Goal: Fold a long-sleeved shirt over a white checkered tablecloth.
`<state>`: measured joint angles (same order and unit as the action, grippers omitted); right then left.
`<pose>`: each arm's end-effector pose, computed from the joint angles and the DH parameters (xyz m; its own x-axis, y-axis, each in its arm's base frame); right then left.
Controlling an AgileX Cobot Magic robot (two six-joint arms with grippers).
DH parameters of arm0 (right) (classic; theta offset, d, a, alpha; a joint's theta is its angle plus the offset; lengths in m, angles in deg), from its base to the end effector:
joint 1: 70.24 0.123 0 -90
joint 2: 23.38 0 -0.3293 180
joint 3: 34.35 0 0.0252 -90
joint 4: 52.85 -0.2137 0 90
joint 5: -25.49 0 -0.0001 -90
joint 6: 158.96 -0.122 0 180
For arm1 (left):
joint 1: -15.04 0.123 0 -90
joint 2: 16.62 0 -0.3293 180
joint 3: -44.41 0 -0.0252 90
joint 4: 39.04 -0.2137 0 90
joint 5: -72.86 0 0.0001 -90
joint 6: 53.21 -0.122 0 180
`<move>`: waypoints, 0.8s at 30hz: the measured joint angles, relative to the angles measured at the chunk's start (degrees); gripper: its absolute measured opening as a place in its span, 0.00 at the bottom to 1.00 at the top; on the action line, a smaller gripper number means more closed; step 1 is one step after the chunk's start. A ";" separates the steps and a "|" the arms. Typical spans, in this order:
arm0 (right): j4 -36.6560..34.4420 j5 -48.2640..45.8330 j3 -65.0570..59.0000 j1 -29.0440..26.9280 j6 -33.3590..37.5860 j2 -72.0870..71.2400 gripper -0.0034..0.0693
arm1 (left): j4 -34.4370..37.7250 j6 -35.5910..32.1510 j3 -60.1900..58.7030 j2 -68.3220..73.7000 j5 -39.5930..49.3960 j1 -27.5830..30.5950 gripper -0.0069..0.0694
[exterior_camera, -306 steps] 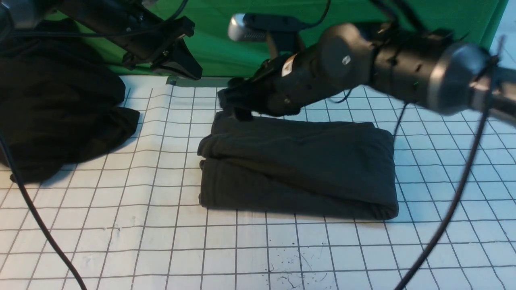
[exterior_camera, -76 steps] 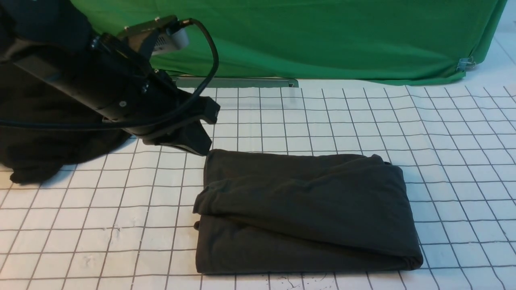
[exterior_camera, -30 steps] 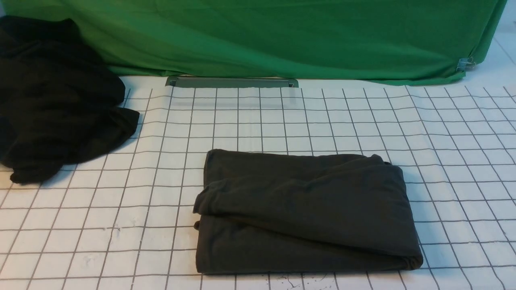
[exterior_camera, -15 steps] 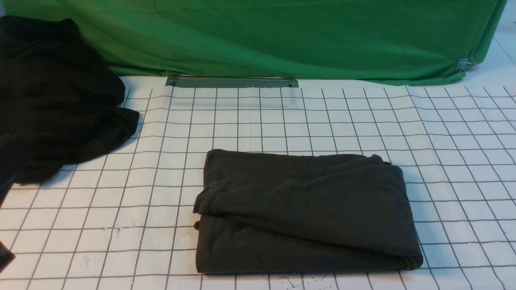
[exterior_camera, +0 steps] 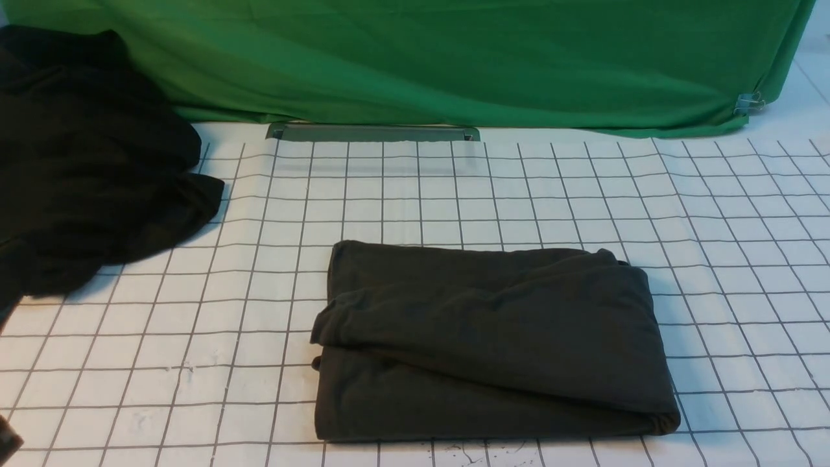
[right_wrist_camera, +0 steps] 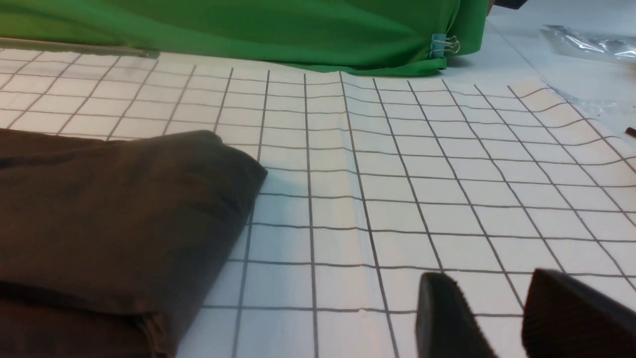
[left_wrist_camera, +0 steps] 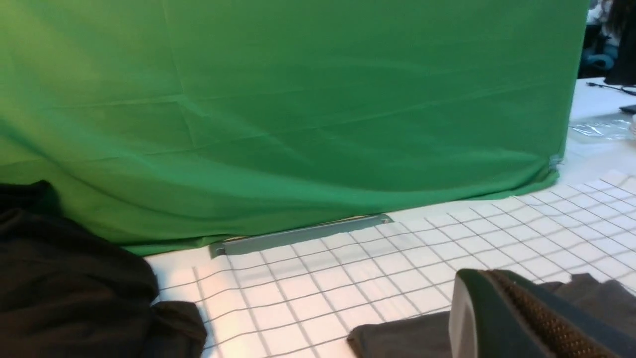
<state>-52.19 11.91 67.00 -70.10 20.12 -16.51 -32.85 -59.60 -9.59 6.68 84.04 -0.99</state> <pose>0.0046 -0.0003 0.1848 -0.1581 0.0045 -0.9874 0.0010 1.0000 0.0044 0.0208 -0.0087 0.3281 0.0282 -0.0024 -0.9996 0.2960 0.9552 0.0061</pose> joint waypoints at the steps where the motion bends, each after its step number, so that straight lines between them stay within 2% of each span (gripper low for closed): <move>1: 0.00 0.00 0.00 0.00 0.00 0.00 0.37 | -0.63 1.82 -0.81 -0.82 -0.48 1.68 0.09; 5: 0.00 0.00 0.00 0.00 0.00 0.00 0.37 | -1.39 7.28 -7.77 -5.64 -5.68 10.21 0.09; 7: 0.00 0.00 0.00 0.00 0.00 0.00 0.37 | -1.44 8.16 -12.71 -9.19 -7.88 14.92 0.09; 12: 0.00 0.00 0.00 0.00 0.00 0.00 0.37 | -1.44 8.86 -22.42 -15.36 -10.13 22.46 0.09; 15: 0.00 0.00 0.00 0.00 0.00 0.00 0.37 | -1.51 10.24 -24.32 -16.38 -8.84 24.11 0.09; 20: 0.00 0.00 0.00 0.00 0.00 0.00 0.37 | -2.28 10.98 -24.60 -16.46 -0.74 24.10 0.09; 24: 0.00 0.00 0.00 0.00 0.00 0.00 0.37 | -2.72 10.98 -24.66 -16.46 1.79 24.04 0.09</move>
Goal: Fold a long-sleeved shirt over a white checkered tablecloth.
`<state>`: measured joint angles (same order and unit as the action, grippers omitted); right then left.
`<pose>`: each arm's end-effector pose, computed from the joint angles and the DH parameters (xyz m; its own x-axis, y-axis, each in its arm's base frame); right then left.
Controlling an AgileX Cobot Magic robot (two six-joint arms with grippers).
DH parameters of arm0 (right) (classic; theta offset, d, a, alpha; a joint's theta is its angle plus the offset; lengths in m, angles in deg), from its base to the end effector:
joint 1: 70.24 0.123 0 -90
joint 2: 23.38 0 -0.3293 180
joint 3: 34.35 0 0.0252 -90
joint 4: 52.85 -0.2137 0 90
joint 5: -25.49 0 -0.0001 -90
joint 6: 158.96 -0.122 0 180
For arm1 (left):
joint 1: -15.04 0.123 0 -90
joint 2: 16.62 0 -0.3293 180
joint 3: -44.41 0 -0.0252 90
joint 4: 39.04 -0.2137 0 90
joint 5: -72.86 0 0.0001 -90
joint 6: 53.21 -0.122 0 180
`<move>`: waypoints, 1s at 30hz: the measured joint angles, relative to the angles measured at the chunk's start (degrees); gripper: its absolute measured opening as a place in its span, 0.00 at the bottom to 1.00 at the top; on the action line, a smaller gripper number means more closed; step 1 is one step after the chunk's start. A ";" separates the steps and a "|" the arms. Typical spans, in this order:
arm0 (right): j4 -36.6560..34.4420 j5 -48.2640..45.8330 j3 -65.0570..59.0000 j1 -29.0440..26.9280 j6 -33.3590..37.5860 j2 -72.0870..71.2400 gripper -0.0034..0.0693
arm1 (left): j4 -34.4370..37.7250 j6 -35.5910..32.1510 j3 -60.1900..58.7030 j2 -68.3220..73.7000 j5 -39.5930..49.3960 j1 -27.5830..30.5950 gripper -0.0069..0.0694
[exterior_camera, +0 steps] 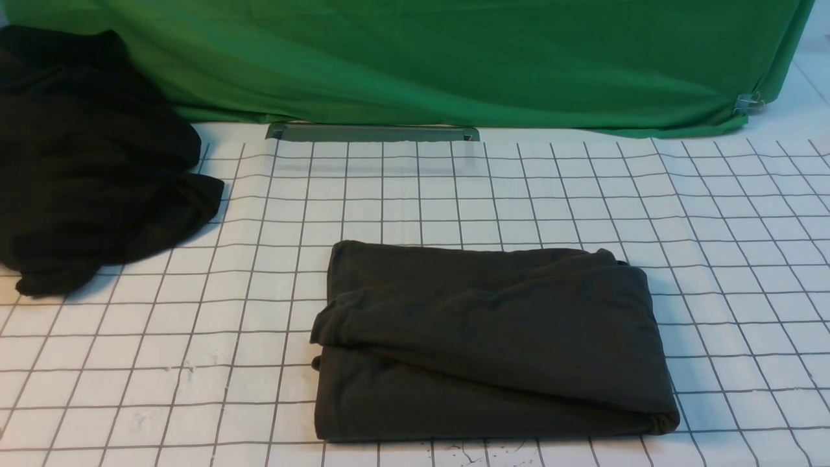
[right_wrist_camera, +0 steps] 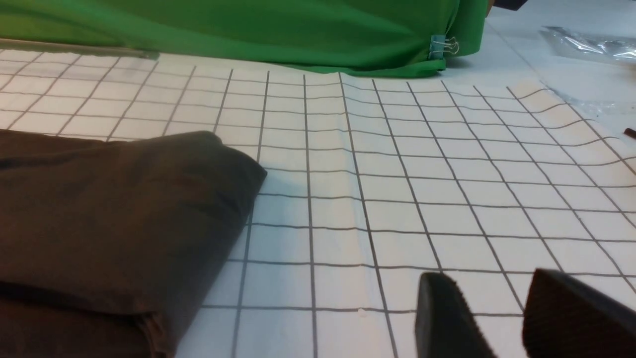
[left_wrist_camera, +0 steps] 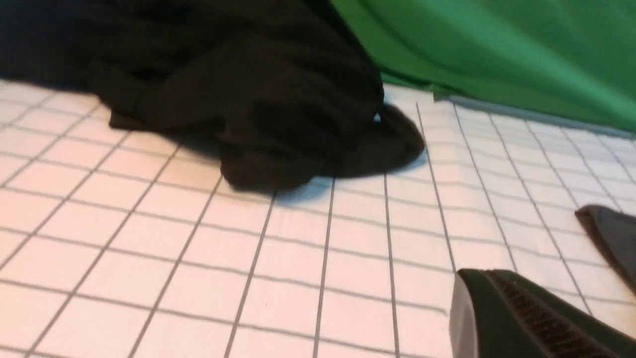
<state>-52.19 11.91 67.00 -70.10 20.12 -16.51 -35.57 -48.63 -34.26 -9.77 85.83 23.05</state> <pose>0.0046 -0.0003 0.1848 -0.1581 0.0045 -0.9874 0.0010 1.0000 0.0044 0.0050 -0.0010 0.1860 -0.1269 -0.1577 -0.9793 -0.1450 0.9796 -0.1390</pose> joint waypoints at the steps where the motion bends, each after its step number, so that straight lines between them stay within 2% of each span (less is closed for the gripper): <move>1: 0.00 0.00 0.00 0.00 0.00 0.00 0.37 | -0.19 0.00 0.00 0.00 0.12 -0.28 0.09; 8: 0.00 0.00 0.00 0.00 0.00 0.00 0.37 | -0.36 0.00 0.00 -0.04 0.46 -5.20 0.09; 30: 0.00 0.00 0.00 0.00 0.00 0.00 0.37 | -0.62 0.00 0.00 -0.13 0.46 -5.20 0.09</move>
